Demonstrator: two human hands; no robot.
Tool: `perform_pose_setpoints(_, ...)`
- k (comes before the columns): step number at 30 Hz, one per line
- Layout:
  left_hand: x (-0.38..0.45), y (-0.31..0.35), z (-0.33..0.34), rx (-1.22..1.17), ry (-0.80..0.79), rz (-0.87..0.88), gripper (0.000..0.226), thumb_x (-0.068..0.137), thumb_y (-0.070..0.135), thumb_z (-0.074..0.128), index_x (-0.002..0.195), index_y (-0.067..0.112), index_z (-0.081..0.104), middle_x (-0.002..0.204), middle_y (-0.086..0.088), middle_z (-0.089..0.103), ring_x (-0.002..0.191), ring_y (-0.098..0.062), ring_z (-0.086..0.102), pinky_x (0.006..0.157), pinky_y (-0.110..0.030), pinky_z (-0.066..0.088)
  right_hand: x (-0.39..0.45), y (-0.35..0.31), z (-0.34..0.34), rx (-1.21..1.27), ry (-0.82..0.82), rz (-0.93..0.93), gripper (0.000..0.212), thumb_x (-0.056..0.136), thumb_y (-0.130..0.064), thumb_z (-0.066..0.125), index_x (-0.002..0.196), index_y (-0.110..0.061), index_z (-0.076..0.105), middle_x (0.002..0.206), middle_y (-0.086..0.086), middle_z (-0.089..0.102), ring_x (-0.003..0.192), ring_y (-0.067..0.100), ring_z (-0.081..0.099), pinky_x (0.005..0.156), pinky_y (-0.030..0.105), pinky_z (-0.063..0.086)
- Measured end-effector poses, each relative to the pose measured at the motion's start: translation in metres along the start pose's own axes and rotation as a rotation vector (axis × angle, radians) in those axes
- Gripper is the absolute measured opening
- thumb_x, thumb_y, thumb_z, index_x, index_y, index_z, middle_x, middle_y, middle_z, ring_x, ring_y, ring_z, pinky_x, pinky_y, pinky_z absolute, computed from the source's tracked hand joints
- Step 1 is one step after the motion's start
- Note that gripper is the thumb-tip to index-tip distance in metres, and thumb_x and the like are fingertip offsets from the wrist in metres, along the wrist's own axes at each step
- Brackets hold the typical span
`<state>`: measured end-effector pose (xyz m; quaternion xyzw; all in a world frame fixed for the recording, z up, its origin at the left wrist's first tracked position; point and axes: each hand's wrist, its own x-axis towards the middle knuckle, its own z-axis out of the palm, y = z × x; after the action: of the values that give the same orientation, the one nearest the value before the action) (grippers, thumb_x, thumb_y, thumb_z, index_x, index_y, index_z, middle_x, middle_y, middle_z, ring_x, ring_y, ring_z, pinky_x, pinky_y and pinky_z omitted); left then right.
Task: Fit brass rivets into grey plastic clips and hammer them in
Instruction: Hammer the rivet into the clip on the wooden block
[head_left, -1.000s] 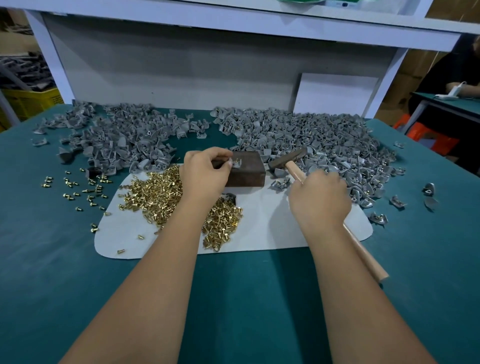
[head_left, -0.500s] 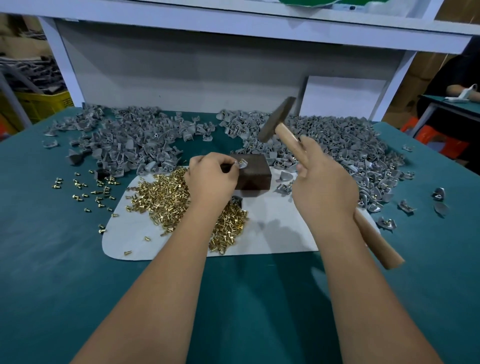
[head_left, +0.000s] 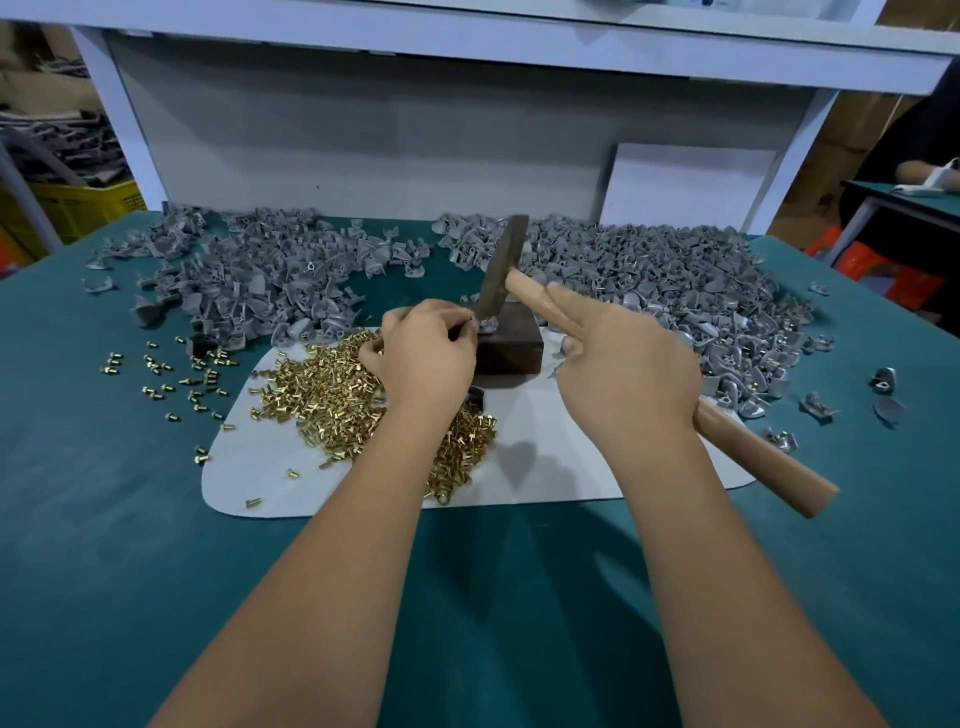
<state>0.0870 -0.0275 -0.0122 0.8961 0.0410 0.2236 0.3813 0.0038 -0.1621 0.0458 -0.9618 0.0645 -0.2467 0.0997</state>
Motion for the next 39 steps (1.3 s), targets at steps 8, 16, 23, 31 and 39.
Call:
perform_pose_setpoints(8,0.003,-0.003,0.005,-0.015,0.017,-0.021,0.014,0.092,0.039,0.061,0.096,0.036,0.074,0.112,0.023,0.065,0.122,-0.01,0.036,0.1,-0.046,0.02,-0.003,-0.007,0.003,-0.094,0.041,-0.02,0.063,0.09,-0.02,0.054,0.14,-0.052,0.032,0.085,-0.002,0.053,0.065,0.02,0.038,0.047,0.026,0.019)
perform_pose_setpoints(16,0.0,-0.002,0.005,-0.006,0.072,-0.025,0.014,0.091,0.038,0.062,0.096,0.034,0.075,0.109,0.021,0.068,0.122,-0.009,0.043,0.103,-0.051,0.022,-0.009,-0.015,0.007,-0.083,0.055,-0.007,0.066,0.091,-0.016,0.052,0.143,-0.049,0.028,0.084,-0.003,0.047,0.062,0.02,0.036,0.045,0.024,0.012)
perform_pose_setpoints(23,-0.004,0.002,0.004,0.02,0.107,-0.041,0.013,0.091,0.039,0.062,0.094,0.035,0.074,0.106,0.018,0.069,0.12,-0.012,0.046,0.104,-0.051,0.022,-0.011,-0.017,0.011,-0.053,0.012,0.025,0.067,0.089,-0.02,0.053,0.144,-0.048,0.026,0.084,-0.001,0.048,0.058,0.018,0.032,0.044,0.024,0.012)
perform_pose_setpoints(31,-0.004,0.003,0.003,0.002,0.124,-0.024,0.014,0.09,0.038,0.063,0.093,0.033,0.075,0.104,0.018,0.07,0.118,-0.01,0.049,0.102,-0.048,0.021,-0.005,-0.013,0.008,-0.061,0.008,0.055,0.067,0.093,-0.018,0.051,0.143,-0.051,0.023,0.081,-0.004,0.038,0.059,0.017,0.035,0.044,0.024,0.014)
perform_pose_setpoints(39,-0.005,0.003,0.003,0.007,0.116,-0.03,0.014,0.091,0.038,0.062,0.095,0.034,0.075,0.103,0.018,0.07,0.118,-0.009,0.048,0.102,-0.047,0.022,-0.005,-0.014,0.009,-0.108,0.012,0.042,0.071,0.092,-0.017,0.052,0.145,-0.049,0.02,0.082,-0.003,0.038,0.059,0.017,0.032,0.043,0.024,0.014)
